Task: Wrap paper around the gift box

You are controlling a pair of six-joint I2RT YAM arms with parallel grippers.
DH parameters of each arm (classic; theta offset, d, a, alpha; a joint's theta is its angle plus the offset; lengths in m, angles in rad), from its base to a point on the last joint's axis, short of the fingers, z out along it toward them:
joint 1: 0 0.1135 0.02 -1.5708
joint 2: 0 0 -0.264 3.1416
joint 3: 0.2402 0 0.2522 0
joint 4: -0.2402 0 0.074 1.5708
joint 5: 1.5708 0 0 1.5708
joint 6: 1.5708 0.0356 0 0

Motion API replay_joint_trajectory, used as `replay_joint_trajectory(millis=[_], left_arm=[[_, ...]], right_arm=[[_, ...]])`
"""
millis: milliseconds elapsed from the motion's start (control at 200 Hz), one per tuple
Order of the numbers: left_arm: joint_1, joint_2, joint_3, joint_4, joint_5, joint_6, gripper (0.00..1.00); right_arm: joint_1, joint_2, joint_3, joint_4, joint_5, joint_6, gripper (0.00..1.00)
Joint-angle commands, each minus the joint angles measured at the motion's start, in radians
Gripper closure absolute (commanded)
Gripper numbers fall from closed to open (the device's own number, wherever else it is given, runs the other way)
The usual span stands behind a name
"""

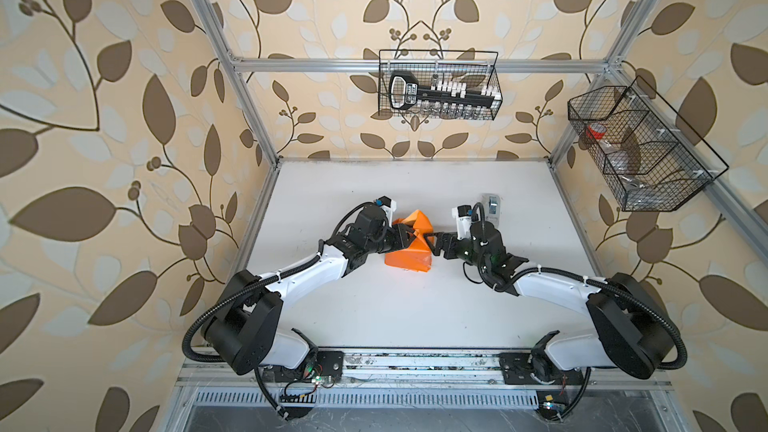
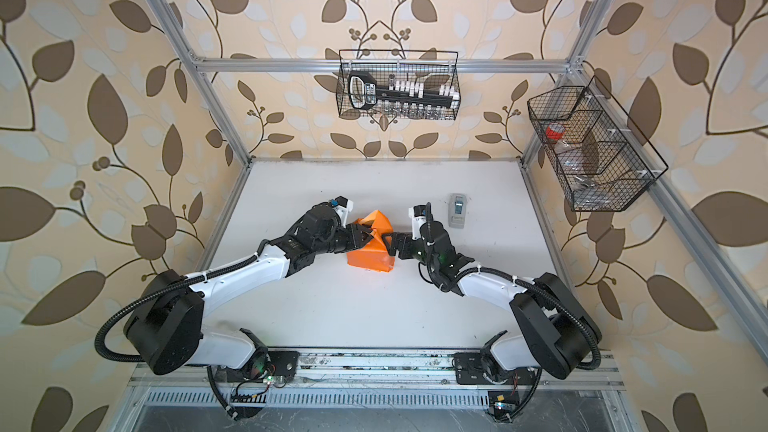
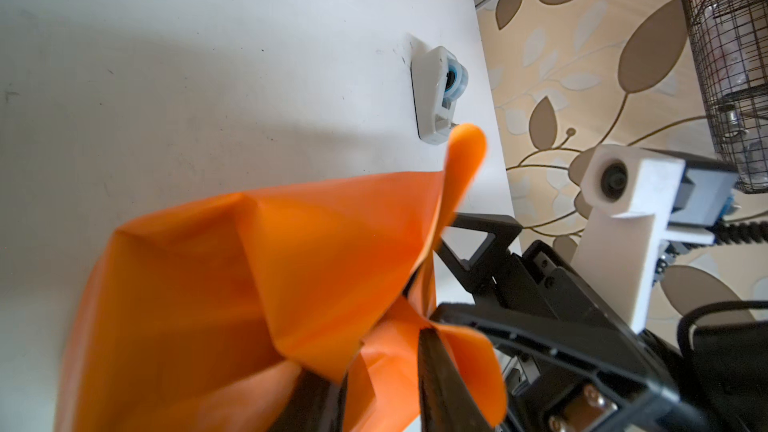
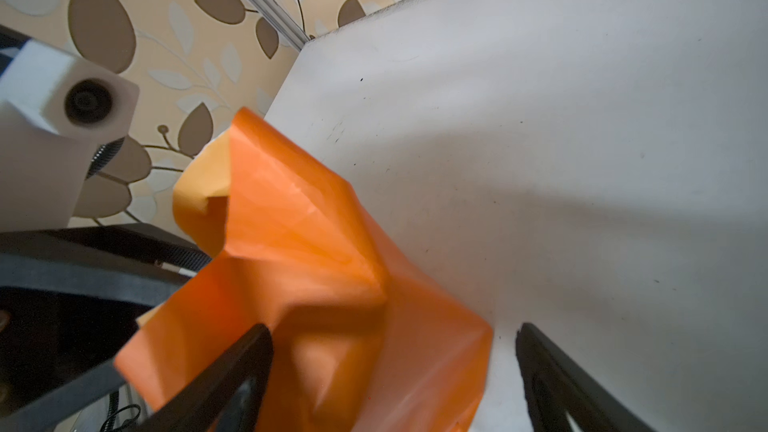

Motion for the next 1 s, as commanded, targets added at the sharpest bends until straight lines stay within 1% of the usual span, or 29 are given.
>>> replay_joint_trajectory(millis=[0, 160, 175, 220, 320, 425, 555, 635, 760, 800, 880, 995], left_arm=[[-0.004, 0.043, 0.008, -0.117, -0.005, 0.003, 0.69], [-0.003, 0.032, 0.045, -0.203, -0.038, 0.013, 0.7], [-0.004, 0.002, 0.05, -0.212, -0.04, 0.013, 0.7], [-0.003, -0.013, 0.057, -0.226, -0.043, 0.014, 0.66], [-0.002, -0.041, 0.067, -0.234, -0.032, 0.012, 0.61], [-0.002, -0.068, 0.058, -0.217, -0.018, -0.006, 0.52], [0.001, -0.095, 0.033, -0.181, -0.006, -0.027, 0.45], [0.01, -0.108, 0.007, -0.143, 0.008, -0.046, 0.42], [0.014, -0.109, 0.0, -0.132, 0.019, -0.05, 0.39], [0.014, -0.102, 0.009, -0.143, 0.023, -0.044, 0.41], [0.011, -0.065, 0.049, -0.208, 0.029, -0.006, 0.52], [0.008, 0.017, 0.14, -0.366, 0.042, 0.055, 0.64]], right_arm=[[0.022, 0.027, 0.02, 0.016, 0.011, 0.017, 0.08], [0.033, 0.041, -0.01, 0.042, 0.017, 0.035, 0.08], [0.036, 0.041, -0.012, 0.044, 0.018, 0.036, 0.08], [0.037, 0.042, -0.018, 0.047, 0.02, 0.037, 0.08], [0.038, 0.053, -0.023, 0.055, 0.022, 0.036, 0.08], [0.04, 0.067, -0.027, 0.061, 0.023, 0.031, 0.08], [0.038, 0.082, -0.029, 0.062, 0.026, 0.023, 0.08], [0.036, 0.087, -0.031, 0.063, 0.026, 0.022, 0.08], [0.035, 0.09, -0.037, 0.065, 0.029, 0.02, 0.08], [0.035, 0.09, -0.039, 0.066, 0.029, 0.02, 0.08], [0.034, 0.088, -0.038, 0.069, 0.027, 0.022, 0.08], [0.021, 0.078, -0.033, 0.074, 0.012, 0.03, 0.08]])
